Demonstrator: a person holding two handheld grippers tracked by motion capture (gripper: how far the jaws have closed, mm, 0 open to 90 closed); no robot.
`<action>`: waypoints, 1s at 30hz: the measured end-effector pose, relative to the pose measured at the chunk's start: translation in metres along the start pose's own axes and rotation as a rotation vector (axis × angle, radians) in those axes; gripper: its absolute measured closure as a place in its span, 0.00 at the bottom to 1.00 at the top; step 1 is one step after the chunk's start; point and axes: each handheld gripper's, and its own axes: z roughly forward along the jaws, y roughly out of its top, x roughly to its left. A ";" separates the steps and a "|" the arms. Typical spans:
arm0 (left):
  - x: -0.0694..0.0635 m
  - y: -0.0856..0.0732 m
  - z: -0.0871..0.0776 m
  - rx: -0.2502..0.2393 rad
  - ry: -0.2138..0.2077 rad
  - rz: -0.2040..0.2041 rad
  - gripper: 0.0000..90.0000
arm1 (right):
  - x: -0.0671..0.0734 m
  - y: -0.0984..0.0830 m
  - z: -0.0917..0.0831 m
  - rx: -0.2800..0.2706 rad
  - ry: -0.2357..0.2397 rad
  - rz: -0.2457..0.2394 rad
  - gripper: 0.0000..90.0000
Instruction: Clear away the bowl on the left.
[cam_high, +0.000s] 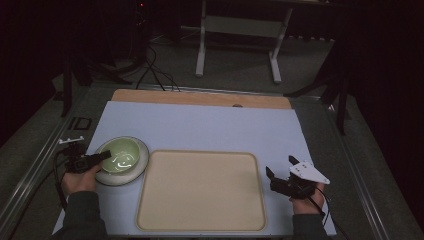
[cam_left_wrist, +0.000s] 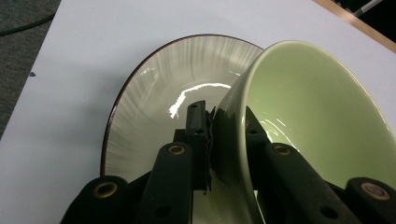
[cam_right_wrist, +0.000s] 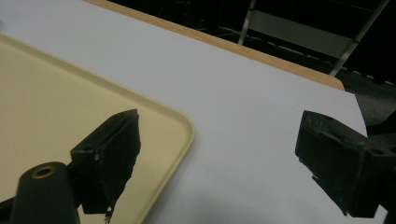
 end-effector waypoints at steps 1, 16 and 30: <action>0.000 0.000 0.000 0.000 -0.001 0.000 0.89 | 0.000 0.000 0.000 0.000 0.000 0.000 0.15; -0.003 0.001 -0.009 -0.060 -0.017 -0.009 0.89 | -0.002 0.000 -0.001 -0.008 -0.003 0.006 0.15; -0.007 0.001 -0.018 -0.102 -0.042 -0.018 0.88 | -0.002 0.000 -0.002 -0.009 -0.003 0.006 0.15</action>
